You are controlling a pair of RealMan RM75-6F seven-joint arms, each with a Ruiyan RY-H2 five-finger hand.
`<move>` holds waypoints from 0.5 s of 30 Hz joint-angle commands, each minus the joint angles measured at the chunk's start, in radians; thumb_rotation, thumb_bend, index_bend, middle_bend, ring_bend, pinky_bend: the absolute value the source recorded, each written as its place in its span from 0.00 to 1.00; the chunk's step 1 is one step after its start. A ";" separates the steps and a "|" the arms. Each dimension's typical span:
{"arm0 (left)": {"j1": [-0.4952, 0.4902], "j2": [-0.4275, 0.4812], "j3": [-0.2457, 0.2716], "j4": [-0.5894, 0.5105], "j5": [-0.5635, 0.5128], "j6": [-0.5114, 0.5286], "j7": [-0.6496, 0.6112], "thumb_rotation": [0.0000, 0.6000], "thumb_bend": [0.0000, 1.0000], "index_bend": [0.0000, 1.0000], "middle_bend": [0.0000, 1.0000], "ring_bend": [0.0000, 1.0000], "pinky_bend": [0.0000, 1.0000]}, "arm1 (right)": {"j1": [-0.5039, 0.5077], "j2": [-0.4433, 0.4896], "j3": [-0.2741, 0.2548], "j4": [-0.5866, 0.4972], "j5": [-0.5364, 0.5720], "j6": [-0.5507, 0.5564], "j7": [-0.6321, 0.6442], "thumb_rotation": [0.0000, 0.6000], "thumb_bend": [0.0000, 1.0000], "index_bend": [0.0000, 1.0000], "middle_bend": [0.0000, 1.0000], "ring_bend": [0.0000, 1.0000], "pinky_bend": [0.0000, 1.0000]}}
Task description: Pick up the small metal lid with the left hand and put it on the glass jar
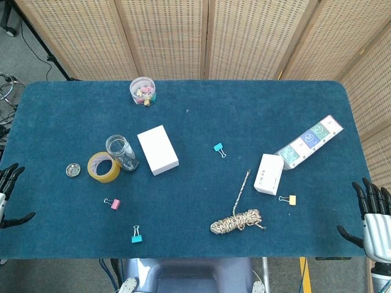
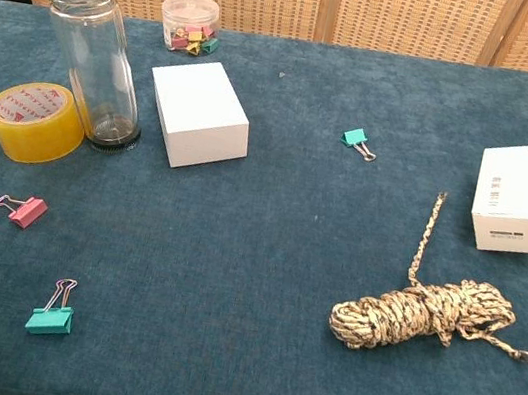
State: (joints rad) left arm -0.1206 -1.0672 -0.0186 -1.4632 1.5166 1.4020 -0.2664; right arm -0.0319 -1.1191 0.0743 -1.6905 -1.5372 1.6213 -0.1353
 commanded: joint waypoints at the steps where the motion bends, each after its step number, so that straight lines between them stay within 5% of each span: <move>1: -0.061 0.004 -0.030 0.025 -0.063 -0.119 -0.066 1.00 0.00 0.00 0.00 0.00 0.00 | 0.001 0.001 0.001 0.003 0.004 -0.004 0.005 1.00 0.00 0.00 0.00 0.00 0.00; 6: -0.166 -0.046 -0.082 0.124 -0.147 -0.290 -0.097 1.00 0.02 0.09 0.00 0.00 0.00 | 0.003 0.007 0.004 0.004 0.016 -0.012 0.023 1.00 0.00 0.00 0.00 0.00 0.00; 11: -0.222 -0.099 -0.105 0.203 -0.194 -0.385 -0.115 1.00 0.11 0.30 0.00 0.00 0.00 | 0.003 0.012 0.008 0.004 0.026 -0.015 0.033 1.00 0.00 0.00 0.00 0.00 0.00; 15: -0.256 -0.154 -0.117 0.274 -0.236 -0.453 -0.118 1.00 0.20 0.36 0.00 0.00 0.00 | 0.007 0.013 0.011 0.007 0.038 -0.026 0.042 1.00 0.00 0.00 0.00 0.00 0.00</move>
State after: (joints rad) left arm -0.3539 -1.1911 -0.1235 -1.2186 1.3081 0.9830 -0.3759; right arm -0.0265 -1.1058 0.0852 -1.6848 -1.5022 1.5985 -0.0947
